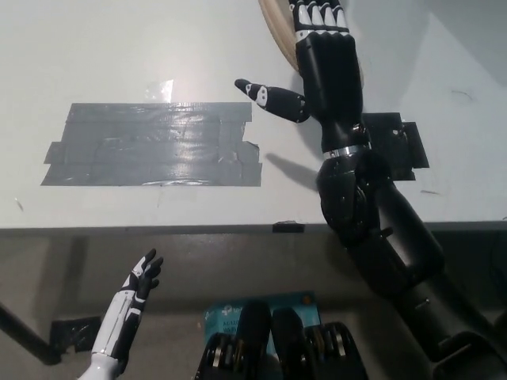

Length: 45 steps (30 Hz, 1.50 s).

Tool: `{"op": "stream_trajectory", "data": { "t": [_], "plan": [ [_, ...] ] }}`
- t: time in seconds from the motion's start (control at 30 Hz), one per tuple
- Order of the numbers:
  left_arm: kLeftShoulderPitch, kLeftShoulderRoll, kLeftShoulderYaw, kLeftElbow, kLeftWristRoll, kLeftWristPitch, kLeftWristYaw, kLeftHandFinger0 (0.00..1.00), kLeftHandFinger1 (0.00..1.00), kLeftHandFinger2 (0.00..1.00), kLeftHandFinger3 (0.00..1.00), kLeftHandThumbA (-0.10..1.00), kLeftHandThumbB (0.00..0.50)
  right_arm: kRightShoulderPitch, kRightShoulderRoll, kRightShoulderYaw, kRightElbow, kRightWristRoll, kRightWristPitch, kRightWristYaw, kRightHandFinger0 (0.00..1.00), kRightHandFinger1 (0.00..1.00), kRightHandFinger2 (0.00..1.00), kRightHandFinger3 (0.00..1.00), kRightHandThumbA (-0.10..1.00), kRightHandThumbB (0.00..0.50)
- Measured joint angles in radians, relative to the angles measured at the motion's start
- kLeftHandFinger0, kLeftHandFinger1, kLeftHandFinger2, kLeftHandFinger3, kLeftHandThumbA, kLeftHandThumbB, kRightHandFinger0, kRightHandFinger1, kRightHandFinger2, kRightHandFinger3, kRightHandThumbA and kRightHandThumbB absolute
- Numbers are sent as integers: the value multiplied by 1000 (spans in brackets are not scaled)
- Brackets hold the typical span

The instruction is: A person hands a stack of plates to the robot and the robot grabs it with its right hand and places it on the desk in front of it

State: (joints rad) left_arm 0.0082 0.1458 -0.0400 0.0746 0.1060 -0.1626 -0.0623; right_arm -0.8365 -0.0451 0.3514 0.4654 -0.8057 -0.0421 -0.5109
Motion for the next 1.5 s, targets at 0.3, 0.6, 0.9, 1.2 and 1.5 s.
{"op": "stream_trajectory", "data": {
  "t": [0.3, 0.6, 0.9, 1.2, 1.5],
  "plan": [
    [-1, 5, -1, 0, 2, 1, -1, 1000, 1000, 1000, 1000, 1000, 148, -33, 9, -8, 155, -19, 54, -50, 33, 55, 129, 556, 931, 338],
    [-5, 7, -1, 0, 2, 5, -5, 1000, 1000, 1000, 1000, 1000, 146, -100, 5, -30, 295, -39, 144, -106, 0, 0, 0, 124, 893, 34],
    [-10, 8, -1, 0, 3, 10, -6, 1000, 1000, 1000, 1000, 1000, 147, -99, -8, -55, 311, -29, 155, -151, 0, 0, 293, 66, 922, 1],
    [-21, 8, -1, 0, 3, 10, -6, 989, 1000, 1000, 1000, 1000, 137, -90, -22, -55, 199, -34, 157, -172, 0, 0, 277, 313, 828, 0],
    [-32, 11, -1, 0, 2, 13, -8, 963, 1000, 1000, 1000, 1000, 159, -81, -92, -50, -77, -71, 173, -152, 0, 0, 199, 309, 1000, 1]
  ]
}}
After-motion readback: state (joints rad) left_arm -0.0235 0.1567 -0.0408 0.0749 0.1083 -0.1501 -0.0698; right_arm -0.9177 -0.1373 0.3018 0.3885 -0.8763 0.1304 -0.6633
